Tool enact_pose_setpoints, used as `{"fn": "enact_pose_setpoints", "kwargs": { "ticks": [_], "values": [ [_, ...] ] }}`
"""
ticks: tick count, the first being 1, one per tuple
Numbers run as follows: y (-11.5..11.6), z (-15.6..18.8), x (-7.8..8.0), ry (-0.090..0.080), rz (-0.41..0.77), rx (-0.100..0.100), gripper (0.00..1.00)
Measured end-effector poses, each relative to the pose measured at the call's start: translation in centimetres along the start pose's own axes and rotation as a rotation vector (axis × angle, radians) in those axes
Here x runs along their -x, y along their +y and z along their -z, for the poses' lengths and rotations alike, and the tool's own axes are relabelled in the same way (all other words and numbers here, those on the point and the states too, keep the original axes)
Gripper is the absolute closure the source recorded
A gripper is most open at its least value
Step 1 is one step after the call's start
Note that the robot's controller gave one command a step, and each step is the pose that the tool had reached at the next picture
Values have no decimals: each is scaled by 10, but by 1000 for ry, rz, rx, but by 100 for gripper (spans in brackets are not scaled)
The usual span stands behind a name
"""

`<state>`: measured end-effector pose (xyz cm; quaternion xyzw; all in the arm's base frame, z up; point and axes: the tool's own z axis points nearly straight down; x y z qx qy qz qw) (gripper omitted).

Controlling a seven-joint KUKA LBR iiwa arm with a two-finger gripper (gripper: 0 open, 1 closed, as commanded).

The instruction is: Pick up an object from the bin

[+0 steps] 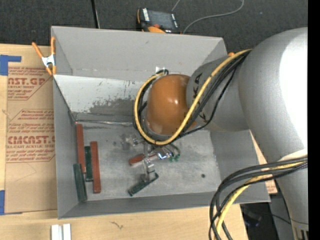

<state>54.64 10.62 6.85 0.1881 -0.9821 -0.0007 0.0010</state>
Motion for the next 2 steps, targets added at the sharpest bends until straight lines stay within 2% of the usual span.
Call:
{"fn": "enact_pose_setpoints", "kwargs": {
  "ticks": [1, 2],
  "values": [
    [-1, 2, 1, -4, -3, 0, 100],
    [25, 160, 16, -12, 260, -3, 100]
  ]
}}
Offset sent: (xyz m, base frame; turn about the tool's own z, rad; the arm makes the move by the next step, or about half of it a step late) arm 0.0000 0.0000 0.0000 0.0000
